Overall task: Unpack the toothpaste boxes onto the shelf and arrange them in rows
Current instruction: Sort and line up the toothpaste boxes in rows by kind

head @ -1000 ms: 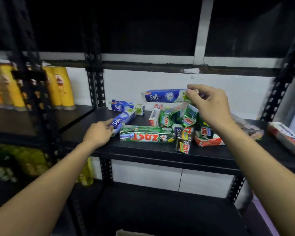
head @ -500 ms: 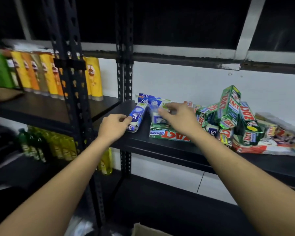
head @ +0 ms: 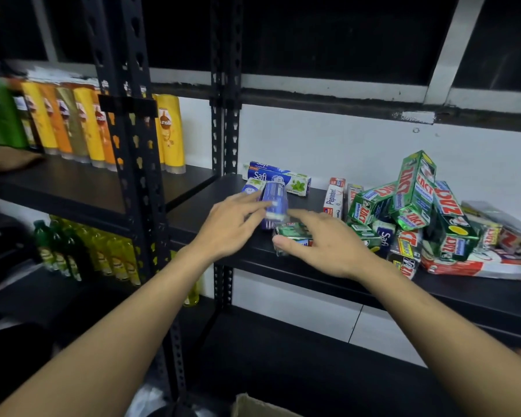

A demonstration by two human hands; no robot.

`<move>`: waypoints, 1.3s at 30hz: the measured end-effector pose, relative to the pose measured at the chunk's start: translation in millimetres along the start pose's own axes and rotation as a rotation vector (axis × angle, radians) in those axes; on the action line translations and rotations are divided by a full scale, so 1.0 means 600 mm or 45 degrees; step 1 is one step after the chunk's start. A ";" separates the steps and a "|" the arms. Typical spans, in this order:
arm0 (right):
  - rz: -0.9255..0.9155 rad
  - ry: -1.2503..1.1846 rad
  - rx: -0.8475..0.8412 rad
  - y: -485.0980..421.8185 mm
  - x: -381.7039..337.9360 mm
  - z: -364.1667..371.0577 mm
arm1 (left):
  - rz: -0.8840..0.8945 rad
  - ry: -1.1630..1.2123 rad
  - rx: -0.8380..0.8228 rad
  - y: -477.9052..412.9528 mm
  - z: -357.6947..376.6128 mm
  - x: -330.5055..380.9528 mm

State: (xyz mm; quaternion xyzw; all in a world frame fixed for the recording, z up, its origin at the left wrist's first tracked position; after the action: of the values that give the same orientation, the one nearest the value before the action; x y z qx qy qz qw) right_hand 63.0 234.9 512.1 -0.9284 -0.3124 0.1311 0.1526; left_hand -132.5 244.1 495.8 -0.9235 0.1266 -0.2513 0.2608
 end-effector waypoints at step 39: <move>0.039 -0.208 -0.219 -0.068 -0.001 -0.011 | -0.436 0.029 0.062 -0.062 -0.054 -0.118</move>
State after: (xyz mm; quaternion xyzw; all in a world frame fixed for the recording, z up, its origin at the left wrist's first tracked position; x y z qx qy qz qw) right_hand 42.9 264.0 533.3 -0.9290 -0.3197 0.1813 0.0444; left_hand -205.5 287.2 511.9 -0.9220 -0.0359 -0.3054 0.2351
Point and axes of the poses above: each hand's wrist, its own y-axis away from the middle knuckle, its own z-axis out of the palm, x = y × z, the point moved 5 cm from there along -y, towards the middle knuckle, and after that the axes turned 2 degrees about x, right-handed, at the moved point
